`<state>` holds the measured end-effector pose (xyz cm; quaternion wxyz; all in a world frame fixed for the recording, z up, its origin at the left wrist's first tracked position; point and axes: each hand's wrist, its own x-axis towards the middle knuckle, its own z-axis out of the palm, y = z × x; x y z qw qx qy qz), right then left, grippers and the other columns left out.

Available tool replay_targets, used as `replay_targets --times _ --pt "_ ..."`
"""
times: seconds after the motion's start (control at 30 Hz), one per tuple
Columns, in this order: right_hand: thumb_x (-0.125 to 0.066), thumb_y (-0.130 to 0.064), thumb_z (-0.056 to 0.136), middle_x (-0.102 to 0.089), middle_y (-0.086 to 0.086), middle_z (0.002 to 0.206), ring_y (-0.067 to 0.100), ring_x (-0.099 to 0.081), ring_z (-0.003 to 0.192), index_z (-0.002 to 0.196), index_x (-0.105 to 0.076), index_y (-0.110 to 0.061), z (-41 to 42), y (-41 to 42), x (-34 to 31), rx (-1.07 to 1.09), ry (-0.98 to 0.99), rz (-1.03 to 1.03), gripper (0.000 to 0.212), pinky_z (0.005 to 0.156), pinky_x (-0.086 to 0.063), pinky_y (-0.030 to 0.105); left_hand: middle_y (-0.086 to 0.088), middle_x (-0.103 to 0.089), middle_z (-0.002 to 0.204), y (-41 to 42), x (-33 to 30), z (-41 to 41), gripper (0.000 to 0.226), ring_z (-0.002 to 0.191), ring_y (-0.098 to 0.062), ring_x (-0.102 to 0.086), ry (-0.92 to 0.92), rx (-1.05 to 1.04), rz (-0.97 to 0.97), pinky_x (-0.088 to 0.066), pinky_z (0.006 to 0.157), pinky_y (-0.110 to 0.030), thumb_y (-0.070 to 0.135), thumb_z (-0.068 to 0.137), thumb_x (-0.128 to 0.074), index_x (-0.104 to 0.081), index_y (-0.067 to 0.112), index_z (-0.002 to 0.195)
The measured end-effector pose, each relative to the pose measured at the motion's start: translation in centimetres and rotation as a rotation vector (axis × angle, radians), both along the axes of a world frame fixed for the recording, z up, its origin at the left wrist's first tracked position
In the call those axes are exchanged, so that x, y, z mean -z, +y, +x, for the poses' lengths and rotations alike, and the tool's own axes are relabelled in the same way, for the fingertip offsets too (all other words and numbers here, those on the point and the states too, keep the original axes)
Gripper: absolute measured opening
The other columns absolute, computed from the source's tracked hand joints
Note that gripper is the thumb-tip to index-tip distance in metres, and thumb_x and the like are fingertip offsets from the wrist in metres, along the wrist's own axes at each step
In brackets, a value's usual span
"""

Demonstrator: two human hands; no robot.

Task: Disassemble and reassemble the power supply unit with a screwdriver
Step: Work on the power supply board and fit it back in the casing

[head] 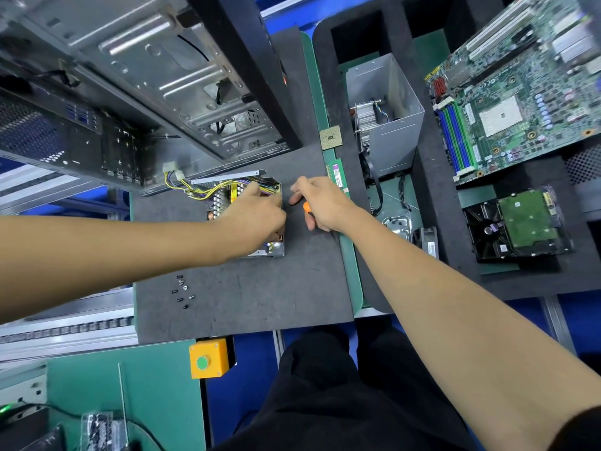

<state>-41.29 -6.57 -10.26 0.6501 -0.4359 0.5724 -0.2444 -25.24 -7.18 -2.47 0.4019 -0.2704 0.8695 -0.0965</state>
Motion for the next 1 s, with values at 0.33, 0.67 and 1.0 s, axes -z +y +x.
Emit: replay_targets --times 0.33,0.67,1.0 --pt "-0.032 -0.048 0.093 -0.061 0.012 0.046 0.021 -0.037 0.029 0.092 -0.066 -0.023 0.0 0.0 -0.2 -0.015 0.02 -0.007 0.042 0.032 -0.028 0.017 0.03 -0.066 0.074 -3.0 -1.9 1.6 0.013 0.08 0.012 -0.056 0.371 -0.49 0.354 -0.019 0.084 -0.036 0.045 0.086 -0.076 -0.067 0.036 0.085" --pt "-0.034 -0.048 0.091 -0.061 0.012 0.048 0.021 -0.035 0.029 0.092 -0.066 -0.022 0.0 0.2 -0.6 -0.004 0.018 0.0 0.042 0.033 -0.027 0.017 0.021 -0.064 0.081 -1.5 -1.6 0.8 0.004 0.094 -0.006 -0.058 0.343 -0.622 0.372 -0.019 0.086 -0.036 0.032 0.092 -0.072 -0.068 0.032 0.09" --pt "-0.033 -0.047 0.091 -0.061 0.011 0.047 0.021 -0.038 0.029 0.089 -0.061 -0.032 -0.1 0.4 -0.8 -0.004 0.036 -0.034 0.032 0.033 -0.027 0.016 0.007 -0.068 0.082 -0.2 -0.7 -1.3 0.041 0.083 -0.021 -0.064 0.261 -0.226 0.121 -0.028 0.085 -0.036 0.01 0.08 -0.062 -0.042 0.022 0.113"
